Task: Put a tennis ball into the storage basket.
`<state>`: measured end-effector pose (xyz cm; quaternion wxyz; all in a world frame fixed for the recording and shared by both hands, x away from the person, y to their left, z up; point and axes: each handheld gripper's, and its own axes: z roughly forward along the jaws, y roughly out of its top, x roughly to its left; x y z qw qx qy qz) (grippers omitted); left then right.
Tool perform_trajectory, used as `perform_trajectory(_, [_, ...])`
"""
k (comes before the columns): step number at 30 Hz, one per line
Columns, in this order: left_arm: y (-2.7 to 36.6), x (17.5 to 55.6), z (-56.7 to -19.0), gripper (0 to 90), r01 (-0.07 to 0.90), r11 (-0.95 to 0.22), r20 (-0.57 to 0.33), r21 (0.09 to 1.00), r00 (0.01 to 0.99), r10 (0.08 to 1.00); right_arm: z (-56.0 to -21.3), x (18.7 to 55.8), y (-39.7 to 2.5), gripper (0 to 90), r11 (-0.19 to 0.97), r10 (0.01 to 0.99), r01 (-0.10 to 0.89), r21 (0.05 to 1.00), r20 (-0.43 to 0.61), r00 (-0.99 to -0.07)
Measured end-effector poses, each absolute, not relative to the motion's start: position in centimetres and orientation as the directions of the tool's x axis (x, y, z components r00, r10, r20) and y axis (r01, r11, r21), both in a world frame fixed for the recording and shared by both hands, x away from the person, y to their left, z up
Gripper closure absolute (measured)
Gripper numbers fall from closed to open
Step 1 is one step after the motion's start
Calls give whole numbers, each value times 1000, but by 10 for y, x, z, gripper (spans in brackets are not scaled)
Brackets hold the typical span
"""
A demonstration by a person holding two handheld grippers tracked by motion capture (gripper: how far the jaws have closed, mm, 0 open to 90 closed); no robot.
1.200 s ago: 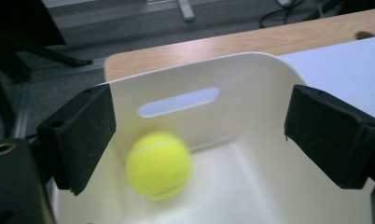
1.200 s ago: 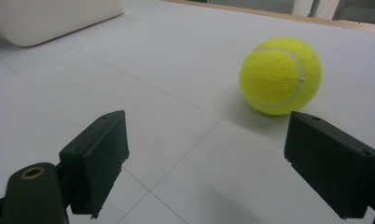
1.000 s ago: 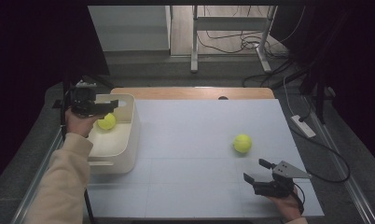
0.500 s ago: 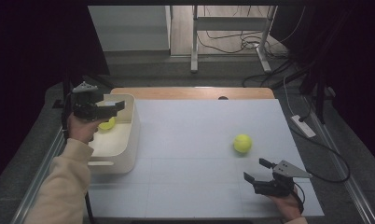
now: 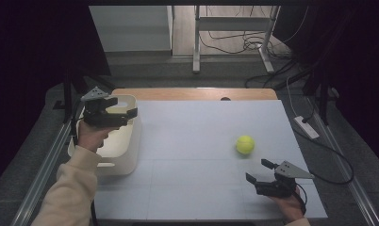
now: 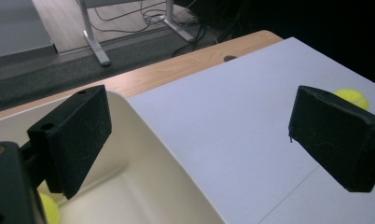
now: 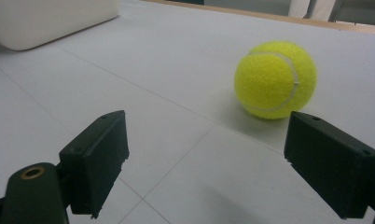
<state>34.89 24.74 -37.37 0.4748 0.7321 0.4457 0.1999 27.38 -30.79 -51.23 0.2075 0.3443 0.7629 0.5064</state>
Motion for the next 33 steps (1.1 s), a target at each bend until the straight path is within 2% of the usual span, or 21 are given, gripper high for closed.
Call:
perform_trajectory(17, [212, 343, -371, 63, 421, -197, -125, 885, 624, 771, -512, 272, -305, 135, 259, 730, 308, 915, 24, -684])
perform_trajectory(33, [187, 343, -380, 68, 414, -233, -116, 880, 663, 740, -513, 271, -303, 135, 271, 722, 304, 913, 16, -692])
